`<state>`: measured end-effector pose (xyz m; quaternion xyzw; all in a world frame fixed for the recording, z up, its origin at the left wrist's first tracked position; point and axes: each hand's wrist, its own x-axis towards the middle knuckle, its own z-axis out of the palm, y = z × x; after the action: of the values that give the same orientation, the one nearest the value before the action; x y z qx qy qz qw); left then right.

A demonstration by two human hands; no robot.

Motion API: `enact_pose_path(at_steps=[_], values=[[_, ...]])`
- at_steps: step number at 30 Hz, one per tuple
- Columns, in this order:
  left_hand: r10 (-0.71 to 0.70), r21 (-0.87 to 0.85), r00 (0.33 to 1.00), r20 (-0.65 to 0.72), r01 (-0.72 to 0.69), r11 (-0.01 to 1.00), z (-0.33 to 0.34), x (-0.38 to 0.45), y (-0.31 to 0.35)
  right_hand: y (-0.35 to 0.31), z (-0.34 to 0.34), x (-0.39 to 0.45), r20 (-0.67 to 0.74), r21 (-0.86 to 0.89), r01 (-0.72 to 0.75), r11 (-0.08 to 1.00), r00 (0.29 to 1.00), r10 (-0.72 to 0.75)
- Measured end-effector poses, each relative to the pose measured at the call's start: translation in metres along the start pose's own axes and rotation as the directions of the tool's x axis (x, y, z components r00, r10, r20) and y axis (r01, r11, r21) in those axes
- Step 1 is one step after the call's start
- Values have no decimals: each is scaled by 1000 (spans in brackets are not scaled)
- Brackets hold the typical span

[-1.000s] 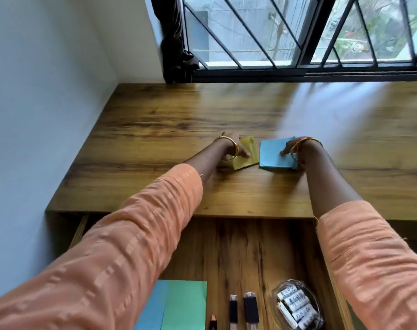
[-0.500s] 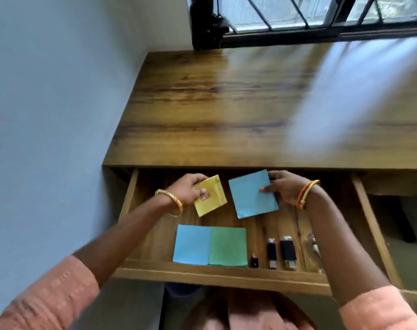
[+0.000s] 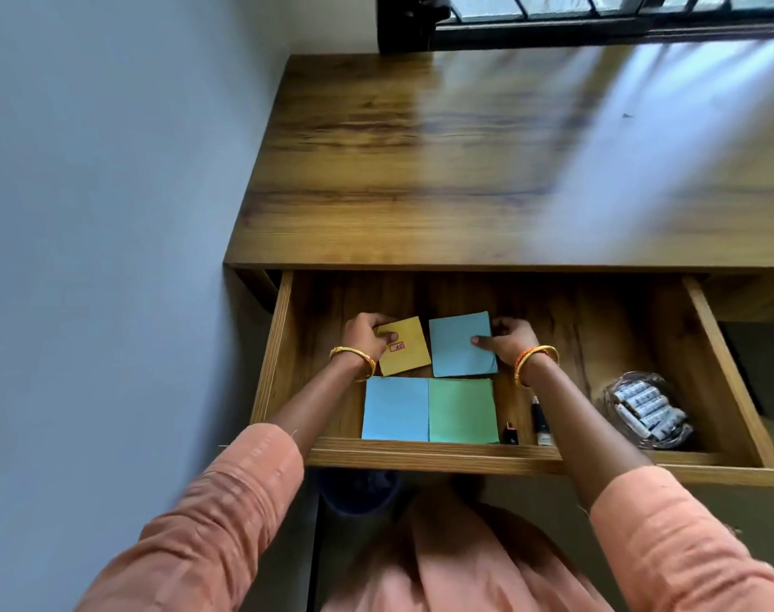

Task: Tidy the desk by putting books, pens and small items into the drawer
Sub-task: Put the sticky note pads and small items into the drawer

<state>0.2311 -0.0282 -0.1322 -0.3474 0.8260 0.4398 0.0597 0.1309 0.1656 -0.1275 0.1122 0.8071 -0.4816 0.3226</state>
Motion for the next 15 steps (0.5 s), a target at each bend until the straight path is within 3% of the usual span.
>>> enact_pose_path(at_steps=[5,15], values=[[21,181,998,54,-31,983,4,7,-21,10,12,-8,-72,-155,108,982,990,-120],[58,220,994,90,-77,973,12,6,-20,34,17,16,-118,-396,149,906,970,-212]])
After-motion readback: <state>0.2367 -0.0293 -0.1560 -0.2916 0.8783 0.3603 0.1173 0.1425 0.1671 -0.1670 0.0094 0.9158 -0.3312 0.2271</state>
